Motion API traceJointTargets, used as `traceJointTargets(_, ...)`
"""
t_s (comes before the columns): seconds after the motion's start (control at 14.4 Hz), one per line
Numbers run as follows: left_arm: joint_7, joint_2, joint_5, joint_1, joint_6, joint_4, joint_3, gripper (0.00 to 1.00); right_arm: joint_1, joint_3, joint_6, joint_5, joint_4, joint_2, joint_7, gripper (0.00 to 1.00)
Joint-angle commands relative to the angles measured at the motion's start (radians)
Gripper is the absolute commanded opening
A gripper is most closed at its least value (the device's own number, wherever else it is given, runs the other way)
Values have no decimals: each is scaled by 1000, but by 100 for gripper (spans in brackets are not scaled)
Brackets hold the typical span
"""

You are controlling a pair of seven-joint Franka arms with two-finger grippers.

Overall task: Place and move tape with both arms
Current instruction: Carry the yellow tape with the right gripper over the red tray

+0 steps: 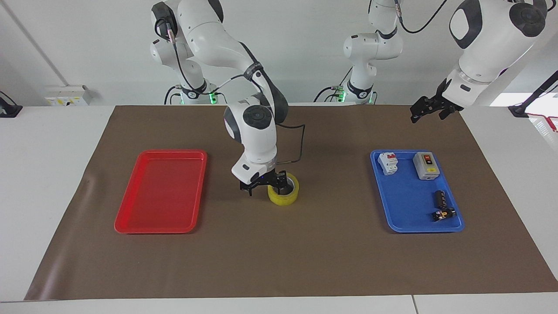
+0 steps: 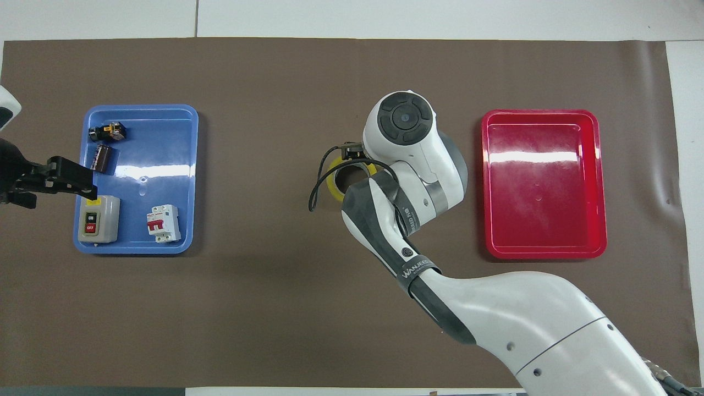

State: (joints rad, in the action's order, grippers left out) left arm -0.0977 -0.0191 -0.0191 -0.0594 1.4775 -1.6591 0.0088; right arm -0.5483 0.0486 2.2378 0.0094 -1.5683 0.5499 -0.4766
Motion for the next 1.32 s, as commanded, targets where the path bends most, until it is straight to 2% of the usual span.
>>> traceJointTargets(0.0,21,19,1,3,3,15,0,100,2,-15,42,12,-62,-24,52,100)
traceJointTargets(0.21,20,21,1,1,-3,18,-1,100,4,-29,43,14,-130,-47,174,100)
traceJointTargets(0.56,16,19,1,0,12,16,-1,100,11,-29,80,14,-167,-56,279,100)
traceJointTargets(0.63,18,18,1,0,11,16,-1,100,14,-29,109,12,-180,-56,279,95)
traceJointTargets(0.76,10,16,1,0,10,13,-4,100,10,-29,128,12,-191,-57,277,79)
traceJointTargets(0.9,18,11,2,25,12,13,-15,100,8,-29,132,12,-202,-57,277,72)
traceJointTargets(1.04,18,11,2,62,14,10,-53,100,1,-29,152,12,-216,-61,276,47)
traceJointTargets(1.11,18,10,2,73,14,10,-67,100,4,-29,152,12,-217,-61,279,11)
traceJointTargets(1.18,18,8,2,79,14,10,-72,100,1,-29,143,12,-216,-62,276,0)
traceJointTargets(1.25,19,7,2,81,14,10,-75,100,1,-29,143,12,-216,-62,274,0)
